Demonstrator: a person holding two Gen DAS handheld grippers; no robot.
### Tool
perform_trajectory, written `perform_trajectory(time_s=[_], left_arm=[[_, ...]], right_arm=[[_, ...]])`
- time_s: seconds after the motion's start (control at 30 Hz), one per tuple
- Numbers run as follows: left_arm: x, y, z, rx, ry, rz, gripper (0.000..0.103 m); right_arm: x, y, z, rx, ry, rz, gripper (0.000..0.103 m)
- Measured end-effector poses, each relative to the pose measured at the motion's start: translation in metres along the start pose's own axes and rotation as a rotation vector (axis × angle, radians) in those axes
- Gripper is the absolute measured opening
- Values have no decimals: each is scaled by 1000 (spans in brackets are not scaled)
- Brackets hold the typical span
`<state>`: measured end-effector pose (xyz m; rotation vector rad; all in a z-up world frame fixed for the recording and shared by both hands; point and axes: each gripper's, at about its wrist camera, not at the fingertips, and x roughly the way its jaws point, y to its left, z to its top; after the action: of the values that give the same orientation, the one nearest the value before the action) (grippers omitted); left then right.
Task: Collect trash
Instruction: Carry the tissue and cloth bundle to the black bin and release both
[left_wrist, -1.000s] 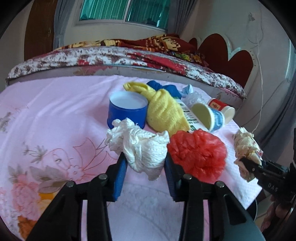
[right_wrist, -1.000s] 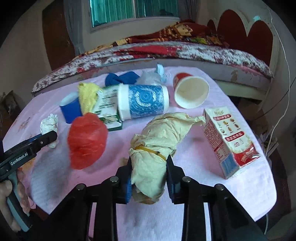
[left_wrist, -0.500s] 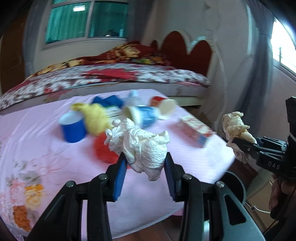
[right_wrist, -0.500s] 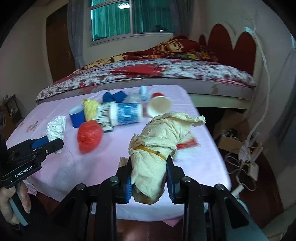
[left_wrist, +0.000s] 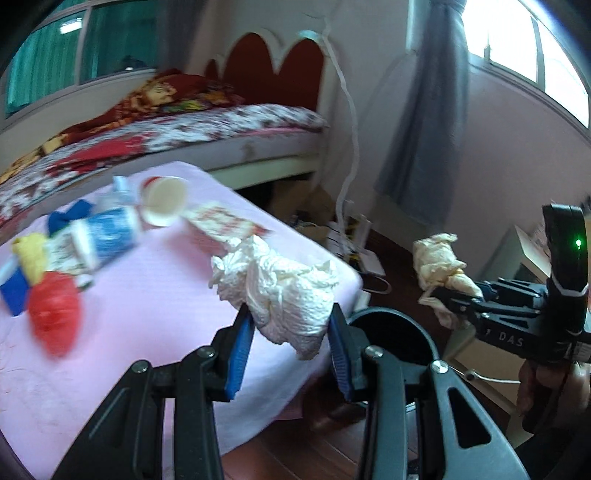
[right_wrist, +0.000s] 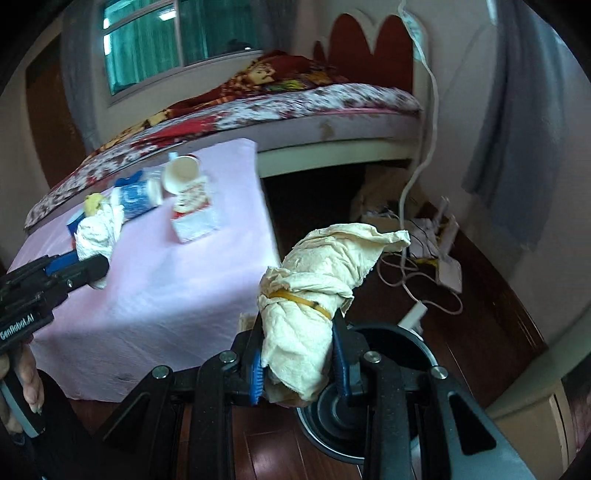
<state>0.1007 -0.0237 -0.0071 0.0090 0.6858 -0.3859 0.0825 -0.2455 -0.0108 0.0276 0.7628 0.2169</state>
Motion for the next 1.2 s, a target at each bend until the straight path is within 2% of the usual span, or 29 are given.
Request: perform_trajectory(time_s=[0.1,0.27,0.47,0.7,0.77,0.8,0.83,0.87,0.9,0.93,1.0,1.1,1.17,1.2], left_arm=[[17,-21,-2,20,36,-60,41],[47,-56,-14,74,108,-143,40],[89,-76,-31,89,213,-209,40],[129,-97,-50,95,322,-265,40],[140,-103,-57,96,363,-294,41],[146,-104,-58,91,381,-314,49],[152,-104,-61,78,402,-325,66],[156,-102,-63,63,414,-310,75],[156,-100,-65,45,409,-305,84],[156,-98,-65,33,408,-305,91],[152,-94,-68,22,405,-256,98],[142,-85,-70,18,376,-187,99],[133,-80,-68,22,350,-137,99],[125,-79,-66,19,331,-109,99]], right_arm=[[2,-14,-9,7,20,-3,32],[19,-46,-36,41,101,-26,32],[36,-74,-65,52,179,-62,31],[67,-96,-85,41,264,-54,31],[75,-100,-92,26,291,-54,32],[81,-101,-95,16,309,-49,34],[85,-103,-98,8,321,-50,39],[93,-105,-102,-10,340,-75,66],[101,-109,-107,-24,366,-115,82],[103,-113,-112,-22,369,-127,93],[106,-124,-117,-1,388,-151,93],[101,-134,-114,28,388,-173,94],[94,-132,-109,32,365,-185,103],[90,-130,-106,35,354,-188,103]])
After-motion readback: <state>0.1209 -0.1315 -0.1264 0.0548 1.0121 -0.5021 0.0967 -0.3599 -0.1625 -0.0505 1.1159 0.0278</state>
